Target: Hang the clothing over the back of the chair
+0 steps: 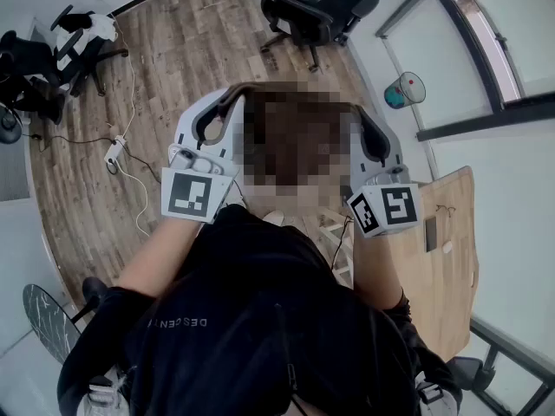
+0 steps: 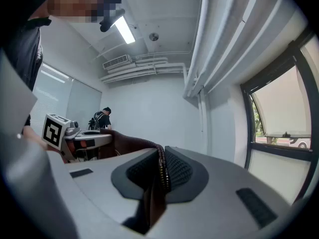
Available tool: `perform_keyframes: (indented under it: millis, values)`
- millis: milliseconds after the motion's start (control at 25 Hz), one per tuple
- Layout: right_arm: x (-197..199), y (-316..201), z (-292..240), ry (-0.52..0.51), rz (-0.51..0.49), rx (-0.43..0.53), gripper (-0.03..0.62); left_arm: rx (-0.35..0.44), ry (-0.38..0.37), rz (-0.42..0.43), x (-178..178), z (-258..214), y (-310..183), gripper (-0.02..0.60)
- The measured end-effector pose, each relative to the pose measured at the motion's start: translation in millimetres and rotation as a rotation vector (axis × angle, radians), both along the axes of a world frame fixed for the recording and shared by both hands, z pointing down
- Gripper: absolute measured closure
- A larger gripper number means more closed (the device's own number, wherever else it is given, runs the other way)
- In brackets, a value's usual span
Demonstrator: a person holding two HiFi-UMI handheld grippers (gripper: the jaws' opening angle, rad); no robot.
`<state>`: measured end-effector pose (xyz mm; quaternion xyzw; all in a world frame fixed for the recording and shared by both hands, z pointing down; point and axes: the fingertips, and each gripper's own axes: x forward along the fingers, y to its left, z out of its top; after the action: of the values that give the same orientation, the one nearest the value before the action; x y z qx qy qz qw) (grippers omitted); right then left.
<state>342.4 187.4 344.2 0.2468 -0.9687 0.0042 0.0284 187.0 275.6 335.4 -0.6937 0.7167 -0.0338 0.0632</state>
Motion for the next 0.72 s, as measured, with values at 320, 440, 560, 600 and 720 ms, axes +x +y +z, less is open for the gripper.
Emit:
perform_keyframes:
  millis: [320,440,560,600,720]
  values:
    - [-19.0,18.1,12.7,-0.021,-0.052,-0.069,0.54,0.02,0.061,0.018,-17.9,-7.7,11.4,0.531]
    - [-36.6,23.5,13.0,-0.031,-0.073,-0.075,0.539,0.021,0.042,0.012,-34.4,-11.1,18.4,0.532]
    - [-58.3,29.0,12.9,-0.026,-0.096,-0.066,0.539,0.024,0.033,-0.009,-57.3,-13.5,22.0,0.532]
    - [-65.5,29.7,12.8,-0.027,-0.1,-0.065,0.54,0.027,0.032,-0.011,-64.4,-13.7,22.4,0.532]
    - [-85.3,29.3,11.2,-0.033,-0.102,-0.073,0.54,0.052,0.018,-0.013,-85.1,-18.3,23.0,0.532]
